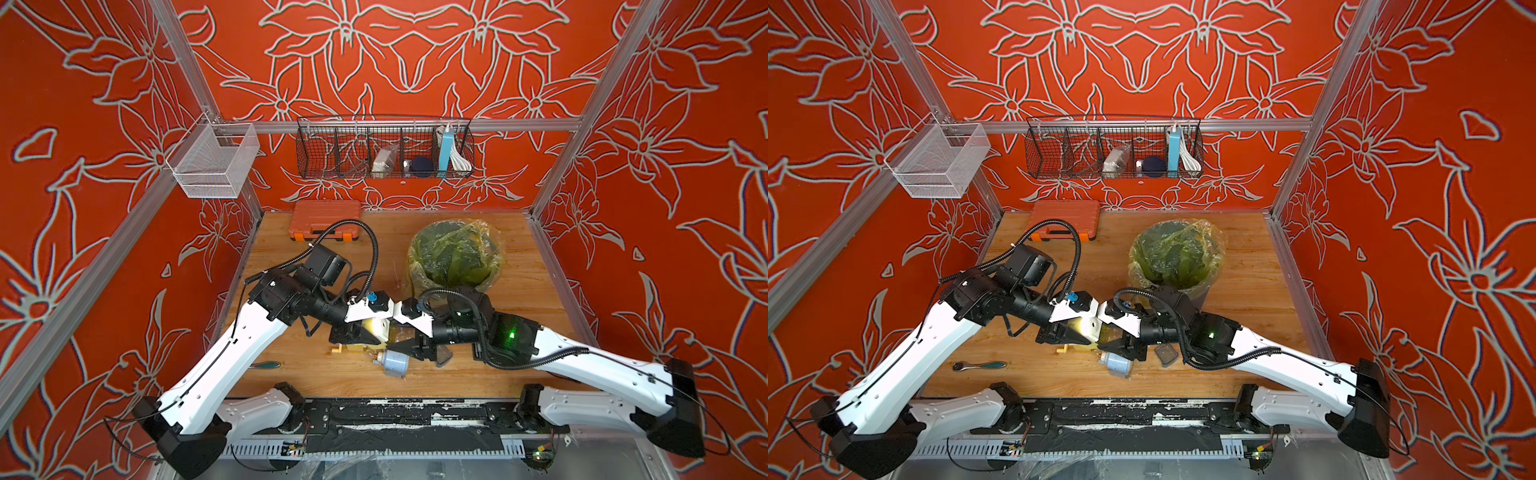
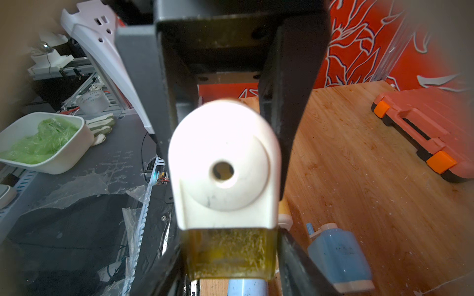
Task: Take out the pencil sharpener tray and clean the shavings
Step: Open the container of the pencil sharpener.
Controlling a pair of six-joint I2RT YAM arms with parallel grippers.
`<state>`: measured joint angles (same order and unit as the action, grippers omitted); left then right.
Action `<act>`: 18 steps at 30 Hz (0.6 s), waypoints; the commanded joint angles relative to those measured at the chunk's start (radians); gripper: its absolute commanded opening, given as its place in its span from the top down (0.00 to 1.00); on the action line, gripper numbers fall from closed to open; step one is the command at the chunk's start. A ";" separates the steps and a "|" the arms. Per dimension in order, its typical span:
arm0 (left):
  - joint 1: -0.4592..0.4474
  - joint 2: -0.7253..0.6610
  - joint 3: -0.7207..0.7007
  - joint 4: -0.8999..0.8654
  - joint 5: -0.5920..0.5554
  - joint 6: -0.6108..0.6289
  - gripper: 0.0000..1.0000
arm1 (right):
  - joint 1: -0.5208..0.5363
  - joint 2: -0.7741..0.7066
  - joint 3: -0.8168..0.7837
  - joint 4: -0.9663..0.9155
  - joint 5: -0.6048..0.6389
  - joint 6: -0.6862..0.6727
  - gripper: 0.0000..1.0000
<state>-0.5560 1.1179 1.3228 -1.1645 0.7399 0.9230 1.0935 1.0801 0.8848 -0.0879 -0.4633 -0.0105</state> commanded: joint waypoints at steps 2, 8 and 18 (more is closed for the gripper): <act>-0.009 -0.008 -0.012 0.001 0.032 0.008 1.00 | -0.002 -0.026 0.009 0.036 0.014 0.014 0.37; -0.009 -0.007 -0.013 0.004 0.030 0.007 1.00 | -0.001 -0.029 0.008 0.033 0.004 0.022 0.40; -0.010 -0.005 -0.010 0.006 0.029 0.003 1.00 | -0.001 -0.016 0.002 0.031 -0.014 0.034 0.45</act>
<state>-0.5583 1.1179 1.3094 -1.1576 0.7361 0.9226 1.0935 1.0702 0.8848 -0.0811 -0.4694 0.0158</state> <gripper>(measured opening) 0.466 0.550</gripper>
